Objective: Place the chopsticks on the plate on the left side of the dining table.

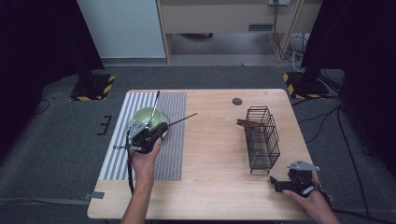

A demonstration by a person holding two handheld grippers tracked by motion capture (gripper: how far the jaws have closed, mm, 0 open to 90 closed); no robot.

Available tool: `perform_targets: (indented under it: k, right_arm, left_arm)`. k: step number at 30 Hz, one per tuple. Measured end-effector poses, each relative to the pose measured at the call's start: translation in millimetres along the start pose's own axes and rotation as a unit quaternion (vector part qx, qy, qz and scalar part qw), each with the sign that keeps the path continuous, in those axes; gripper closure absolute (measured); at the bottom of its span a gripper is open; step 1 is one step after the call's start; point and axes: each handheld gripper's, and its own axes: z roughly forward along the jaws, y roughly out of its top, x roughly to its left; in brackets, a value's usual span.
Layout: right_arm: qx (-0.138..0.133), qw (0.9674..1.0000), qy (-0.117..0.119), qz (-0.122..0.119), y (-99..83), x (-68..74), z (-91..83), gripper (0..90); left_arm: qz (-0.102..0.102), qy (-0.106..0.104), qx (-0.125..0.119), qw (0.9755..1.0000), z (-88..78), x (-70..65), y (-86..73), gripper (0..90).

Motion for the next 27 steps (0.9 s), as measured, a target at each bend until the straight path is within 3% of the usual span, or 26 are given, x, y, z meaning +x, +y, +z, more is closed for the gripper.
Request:
perform_targets:
  k: [8,27]
  right_arm:
    - [0.0,1.0,0.0,0.0,0.0,0.0,0.0,0.4]
    - [0.0,1.0,0.0,0.0,0.0,0.0,0.0,0.4]
  left_arm:
    - [-0.023,-0.001,-0.003,0.9997,-2.0,4.1,-8.4,84.1]
    - [-0.038,0.006,0.002,0.9993,-6.3,8.8,-21.6,84.2]
